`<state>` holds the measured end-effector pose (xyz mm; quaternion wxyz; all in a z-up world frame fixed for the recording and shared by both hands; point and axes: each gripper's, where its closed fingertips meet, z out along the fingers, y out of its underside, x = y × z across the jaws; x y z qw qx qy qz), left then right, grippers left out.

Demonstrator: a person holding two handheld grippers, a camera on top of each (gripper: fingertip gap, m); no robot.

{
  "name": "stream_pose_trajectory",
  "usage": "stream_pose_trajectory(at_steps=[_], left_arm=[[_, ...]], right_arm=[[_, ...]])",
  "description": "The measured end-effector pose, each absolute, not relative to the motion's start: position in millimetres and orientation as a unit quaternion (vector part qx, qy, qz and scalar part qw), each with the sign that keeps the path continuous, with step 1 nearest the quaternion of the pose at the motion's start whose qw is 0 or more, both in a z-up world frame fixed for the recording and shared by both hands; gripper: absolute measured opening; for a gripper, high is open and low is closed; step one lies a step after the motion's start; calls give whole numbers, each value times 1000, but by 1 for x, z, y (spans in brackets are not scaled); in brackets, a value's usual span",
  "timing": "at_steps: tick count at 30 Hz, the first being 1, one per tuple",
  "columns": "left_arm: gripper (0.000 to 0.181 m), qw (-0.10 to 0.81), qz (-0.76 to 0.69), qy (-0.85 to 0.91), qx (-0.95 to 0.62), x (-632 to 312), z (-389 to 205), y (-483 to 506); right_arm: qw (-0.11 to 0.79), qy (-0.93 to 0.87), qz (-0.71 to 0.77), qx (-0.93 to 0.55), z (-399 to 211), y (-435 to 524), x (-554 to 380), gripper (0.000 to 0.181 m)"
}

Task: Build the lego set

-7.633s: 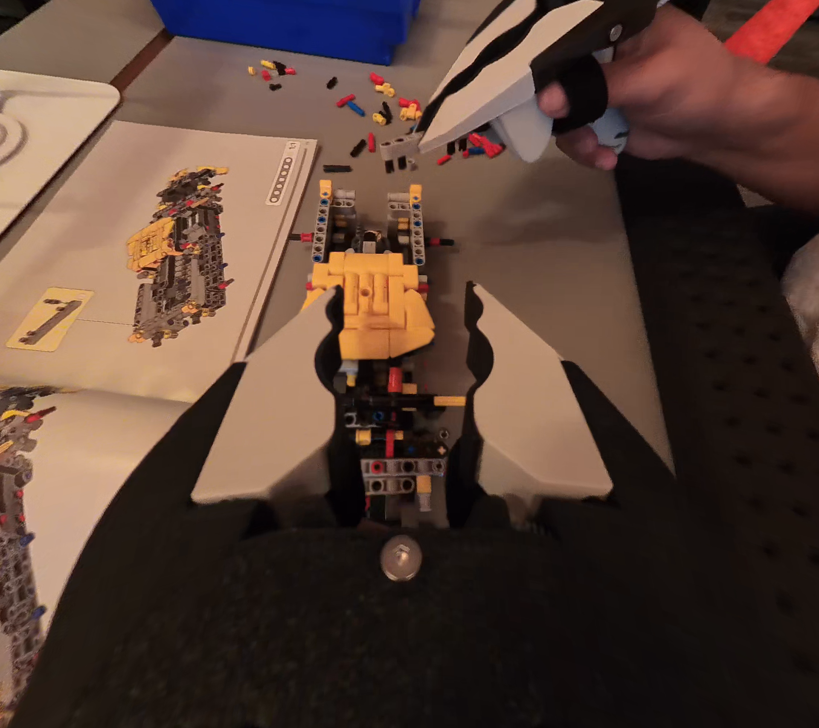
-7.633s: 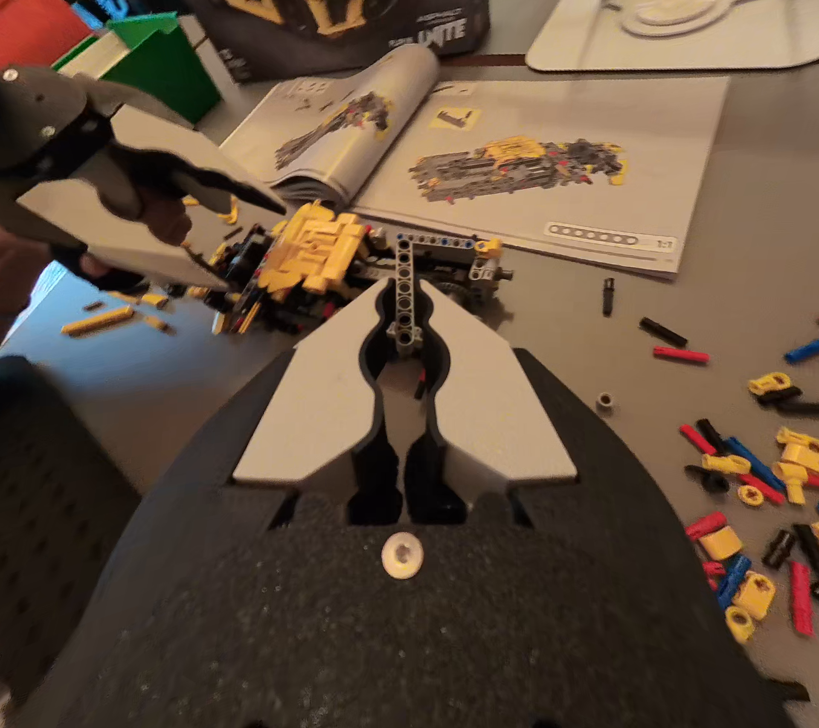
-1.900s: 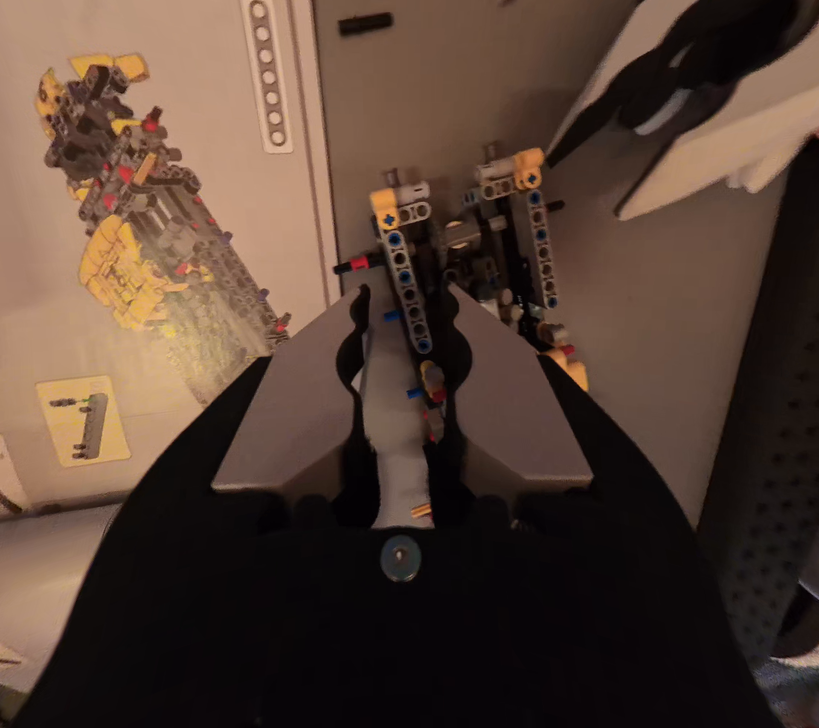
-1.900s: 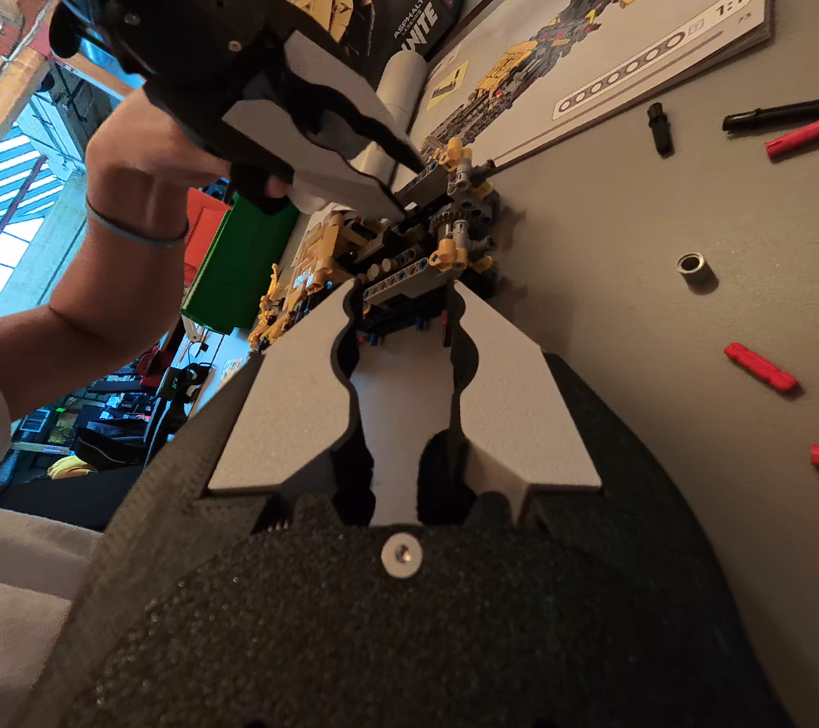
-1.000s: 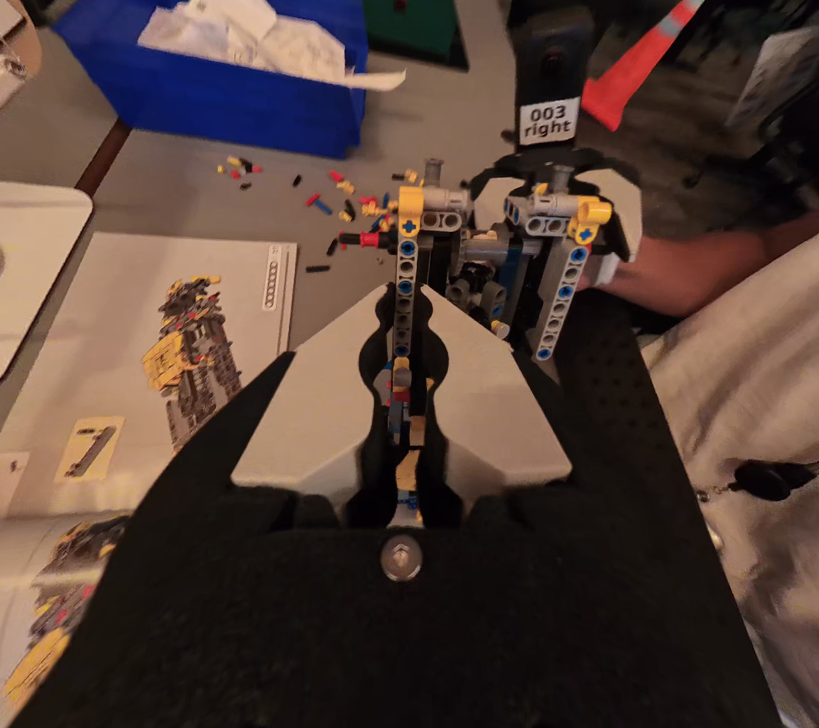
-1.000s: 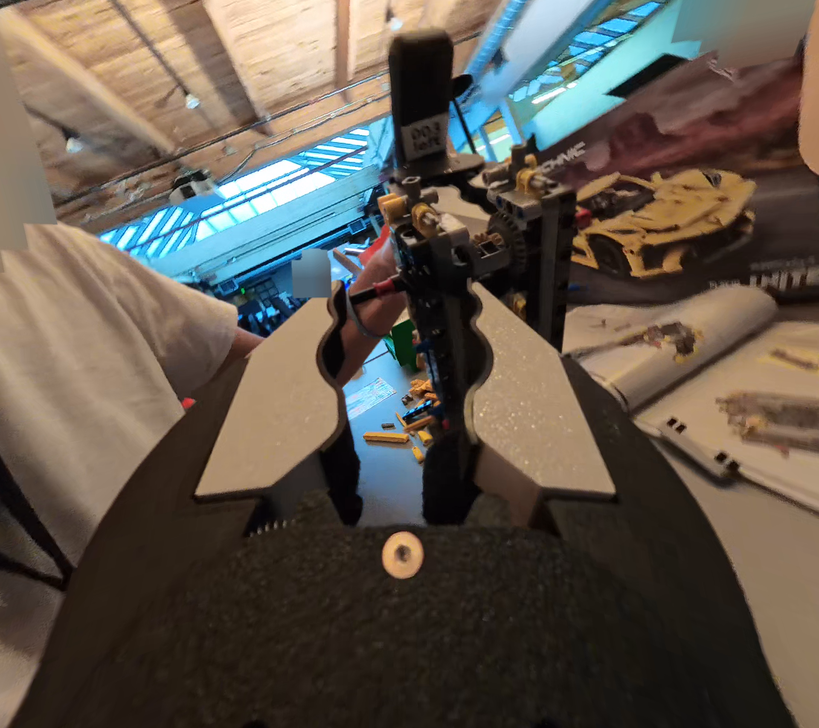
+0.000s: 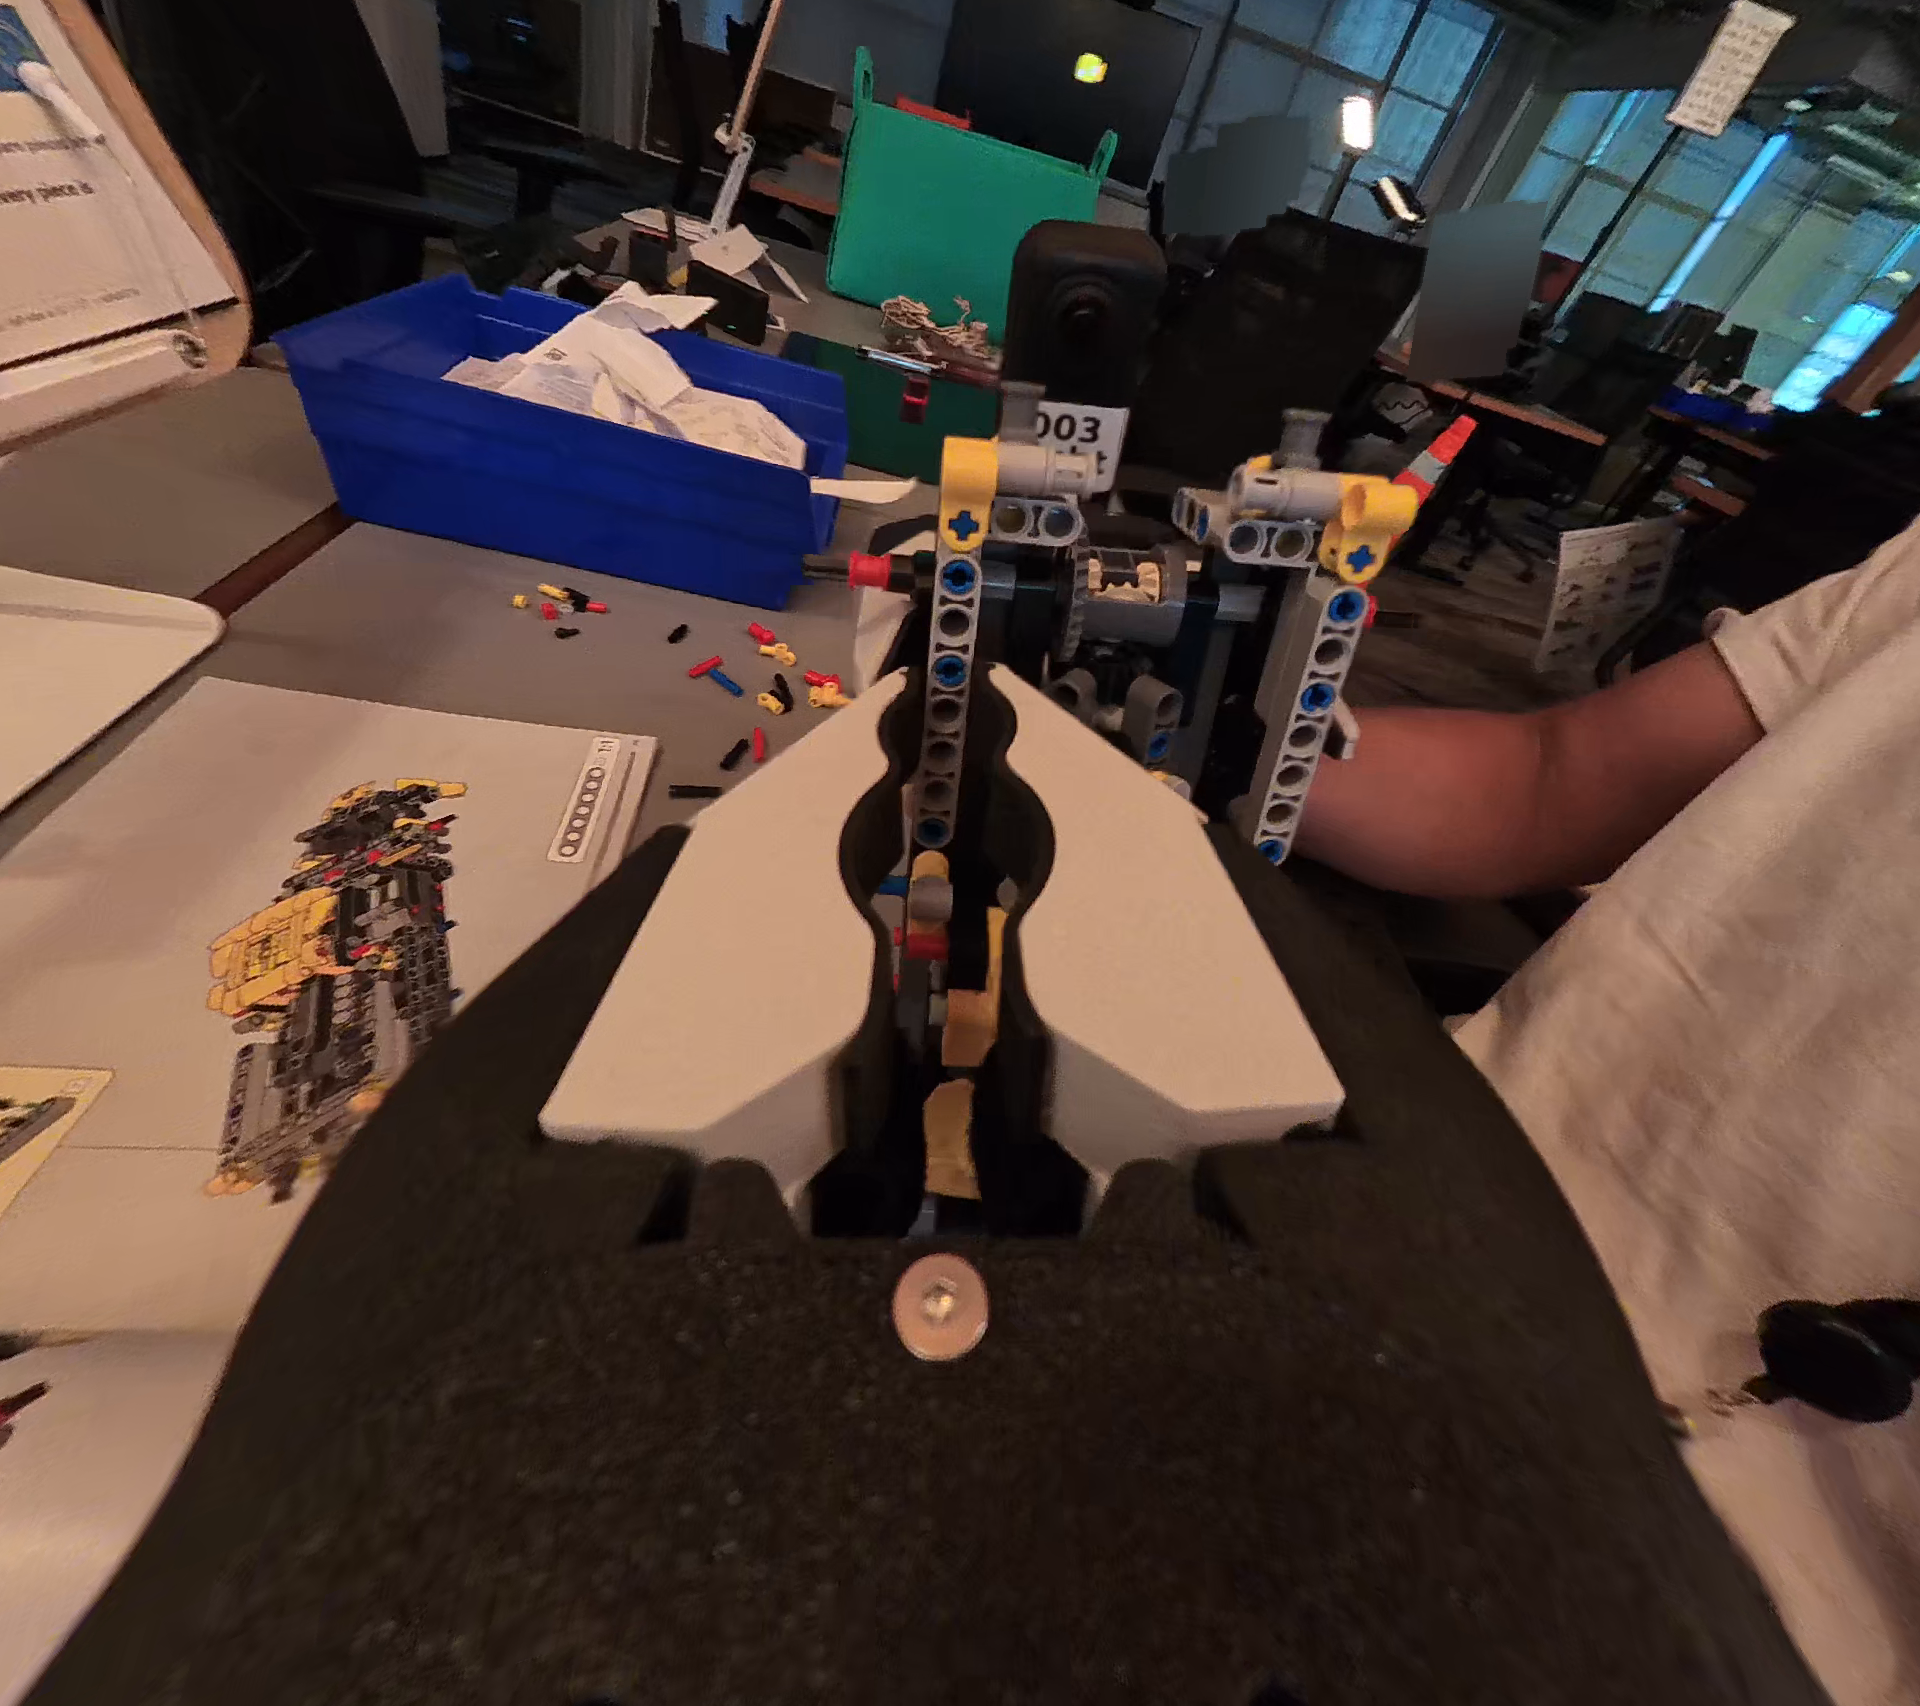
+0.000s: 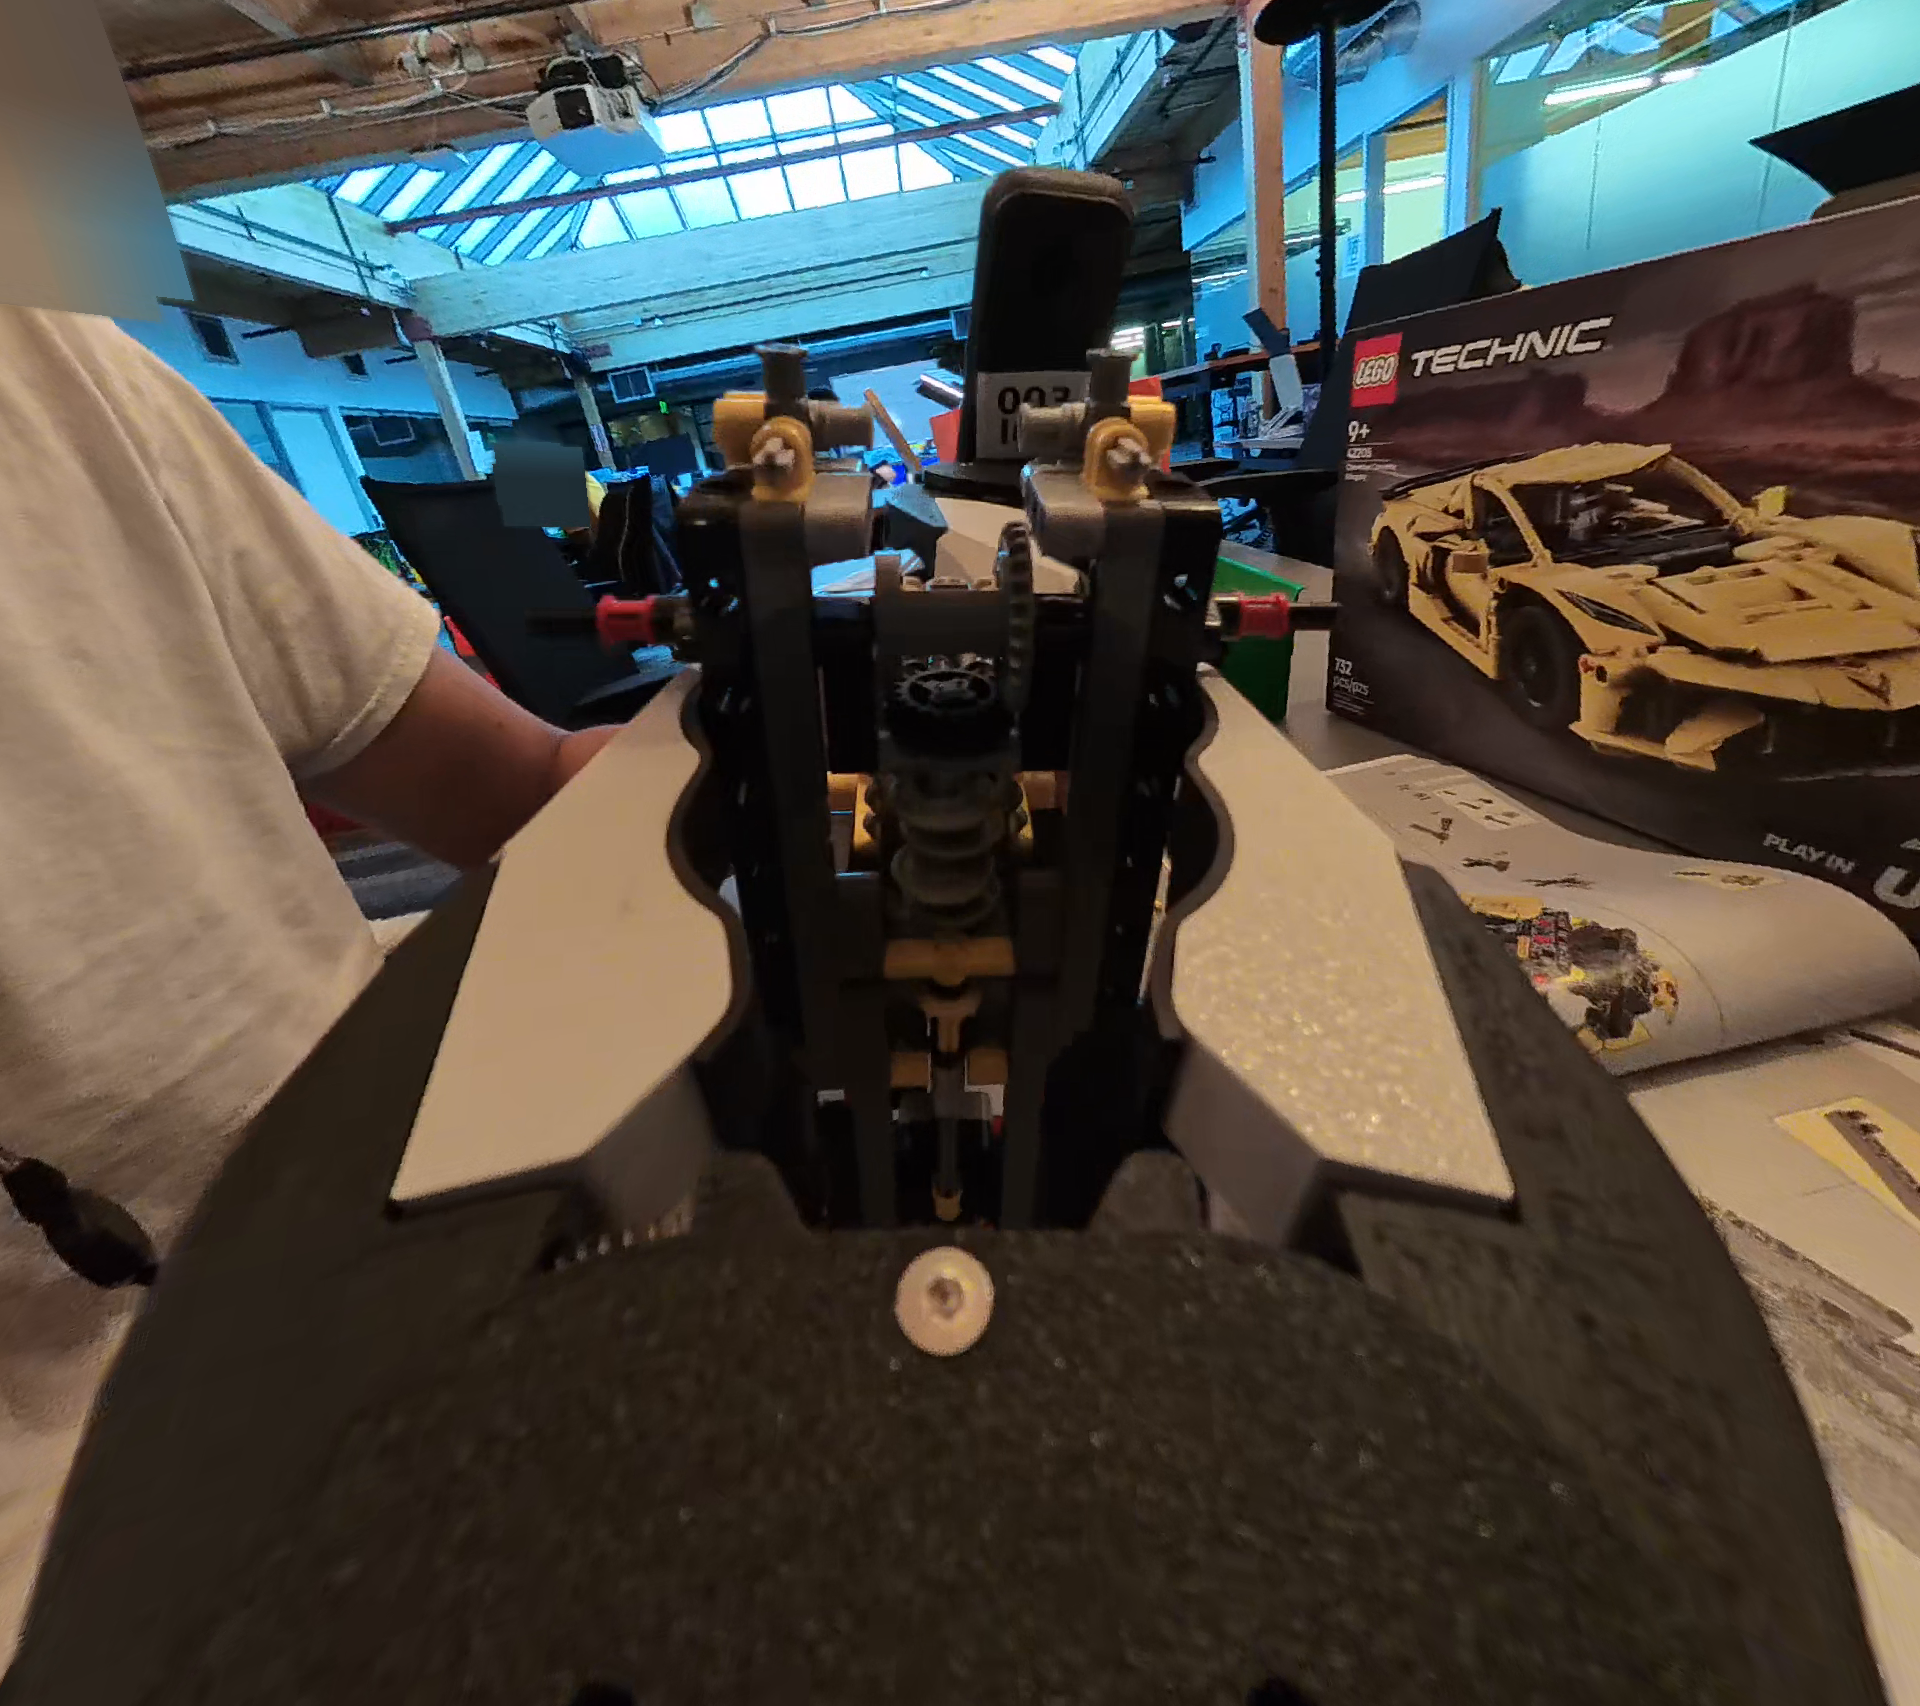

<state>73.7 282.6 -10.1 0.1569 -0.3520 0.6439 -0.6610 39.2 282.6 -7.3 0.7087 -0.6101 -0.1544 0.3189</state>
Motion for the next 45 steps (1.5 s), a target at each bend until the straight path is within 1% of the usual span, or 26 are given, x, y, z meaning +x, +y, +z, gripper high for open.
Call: stream_pose_trajectory(at_steps=[1,2,3,4,6,9,11,14,16,20,22,25,27,29,31,32,33,36,38,41,42,45], left_arm=[[12,144,-665,645,-347,72,-9,280],[19,134,-667,646,-346,69,-8,280],[32,133,-663,647,-351,68,-8,283],[34,135,-653,655,-354,66,-10,289],[34,147,-601,693,-371,66,-30,304],[34,177,-456,773,-404,79,-84,337],[34,161,-350,827,-410,86,-121,354],[34,131,-268,863,-407,94,-156,363],[34,143,-276,846,-433,105,-165,356],[31,237,-327,724,-559,115,-169,342],[32,232,-337,688,-600,111,-184,330],[32,289,-295,707,-575,120,-197,331],[31,311,-264,730,-548,129,-197,337],[31,314,-248,753,-522,136,-196,341],[29,272,-227,783,-511,134,-208,342],[15,249,-237,792,-504,132,-211,337],[8,225,-248,802,-494,127,-212,331],[7,173,-250,826,-475,107,-213,320],[7,117,-292,814,-489,86,-205,307],[7,-57,-396,785,-472,29,-183,266],[7,-83,-396,793,-455,10,-183,261],[7,-108,-314,857,-394,-40,-206,265]], right_arm=[[708,-159,314,-613,-8,280,38,85],[705,-164,307,-618,-9,276,39,85],[702,-165,300,-624,-10,270,42,85],[700,-165,292,-630,-12,264,48,85],[707,-142,278,-635,-13,251,66,84],[733,-106,267,-617,-10,236,88,84],[743,-97,266,-606,-7,232,95,84],[749,-94,267,-599,-5,229,99,84],[754,-89,266,-595,-5,229,100,84],[756,-85,268,-592,-6,228,103,84],[756,-85,271,-590,-6,227,104,85],[756,-87,274,-588,-6,226,104,84],[756,-89,276,-587,-6,226,104,85],[756,-91,278,-586,-6,225,104,85],[757,-87,279,-585,-6,225,106,84],[757,-85,279,-585,-6,224,107,85],[757,-82,279,-586,-7,224,109,84],[757,-77,281,-585,-7,225,111,85],[758,-78,282,-583,-6,225,110,85],[759,-83,282,-581,-5,226,107,84],[759,-85,282,-580,-5,226,106,85],[760,-87,282,-579,-5,226,105,84]])
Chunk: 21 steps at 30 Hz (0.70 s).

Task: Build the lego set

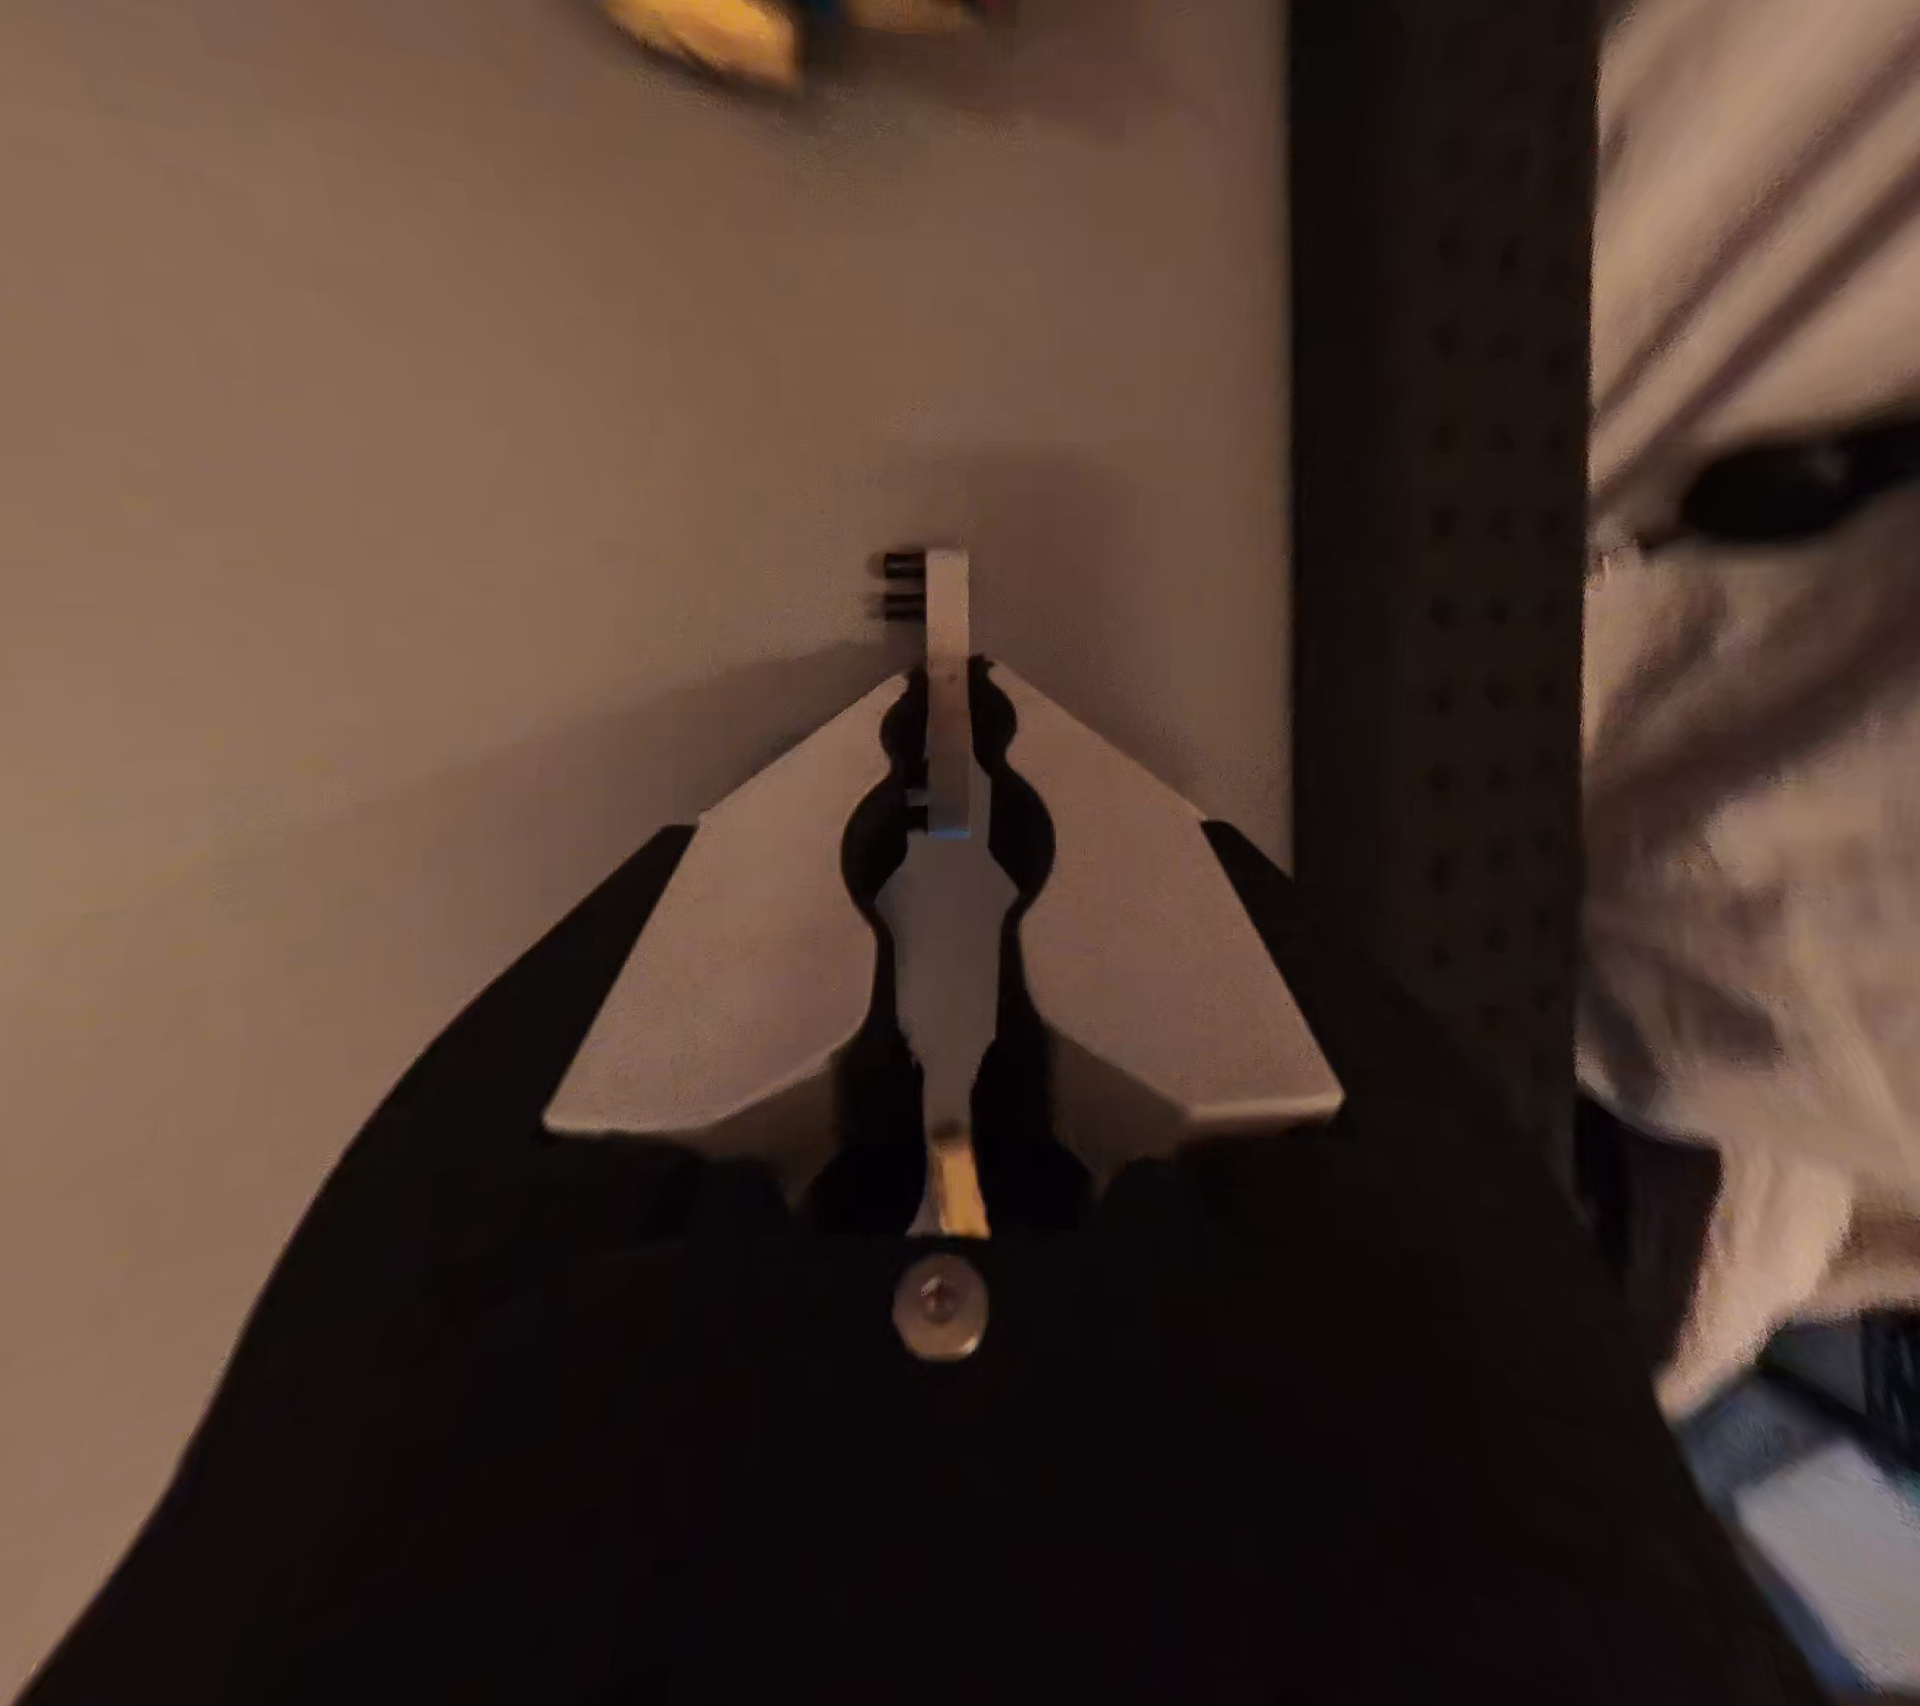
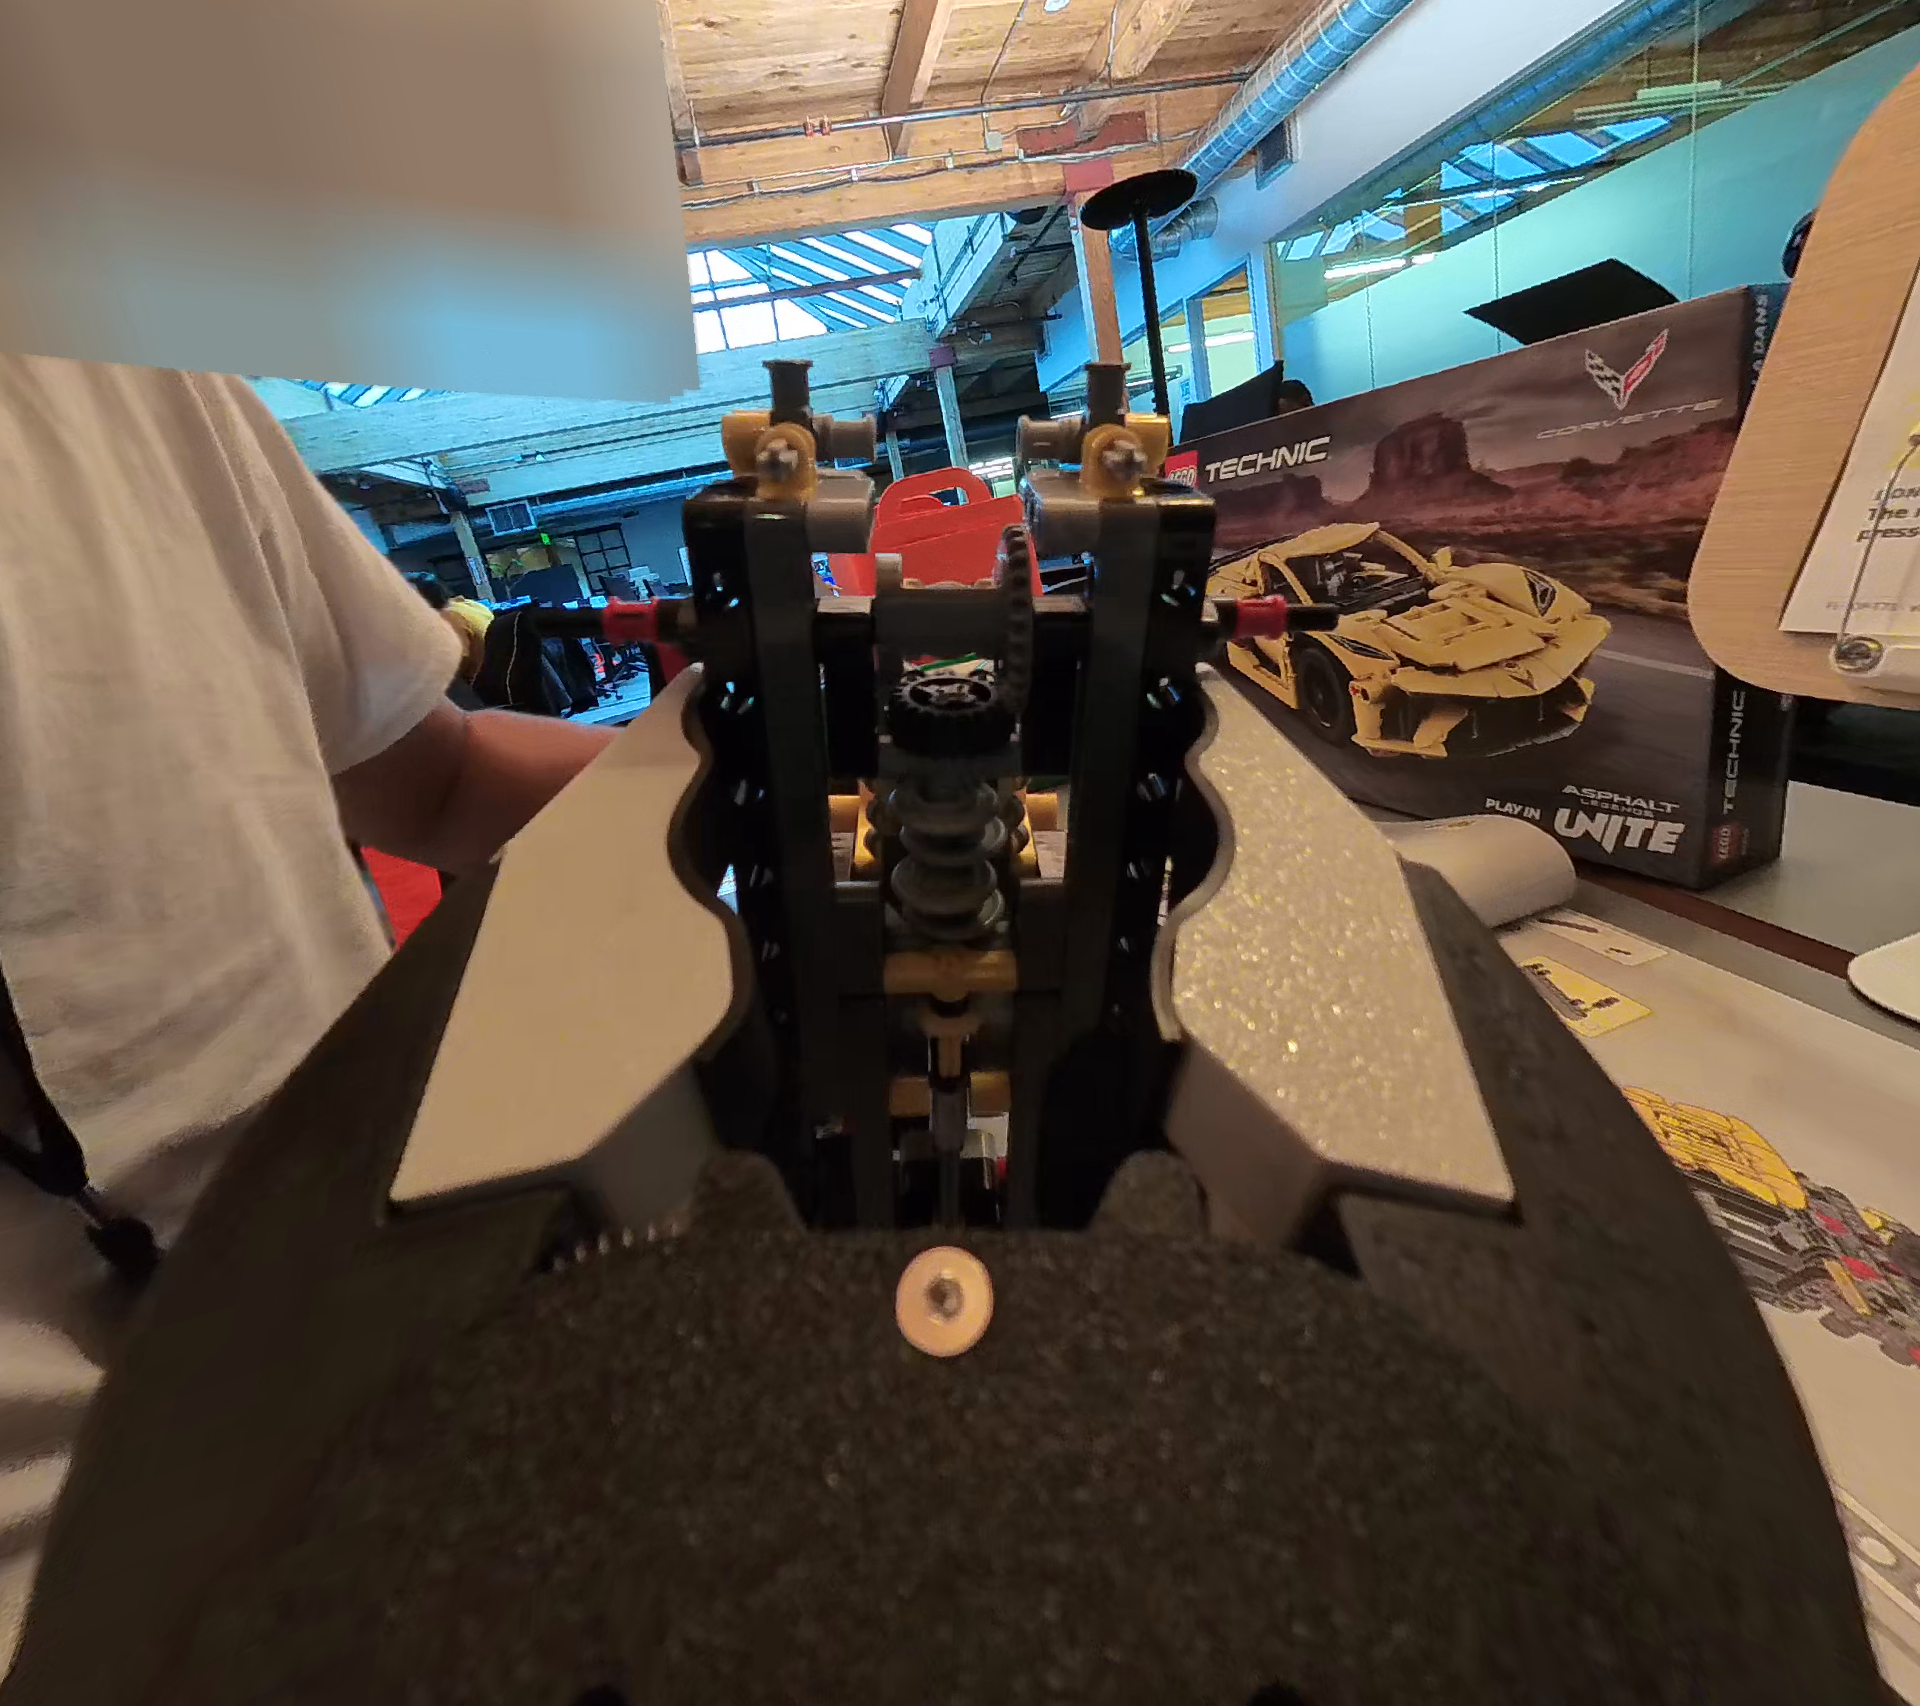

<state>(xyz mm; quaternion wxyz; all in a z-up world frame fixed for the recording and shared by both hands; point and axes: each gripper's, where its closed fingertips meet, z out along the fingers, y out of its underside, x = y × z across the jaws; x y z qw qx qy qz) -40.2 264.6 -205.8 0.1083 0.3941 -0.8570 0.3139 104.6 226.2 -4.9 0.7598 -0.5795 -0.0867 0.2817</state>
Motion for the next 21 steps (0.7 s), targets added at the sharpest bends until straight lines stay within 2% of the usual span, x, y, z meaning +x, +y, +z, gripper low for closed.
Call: stream_pose_trajectory(at_steps=[5,11,21], left_arm=[[7,258,280,-873,303,-96,-194,262],[7,389,322,-806,310,-93,-186,268],[8,420,332,-757,375,-73,-202,273]], right_arm=[[760,-88,282,-578,-5,226,104,84],[762,-91,280,-577,-4,226,102,84],[761,-94,280,-577,-4,226,101,84]])
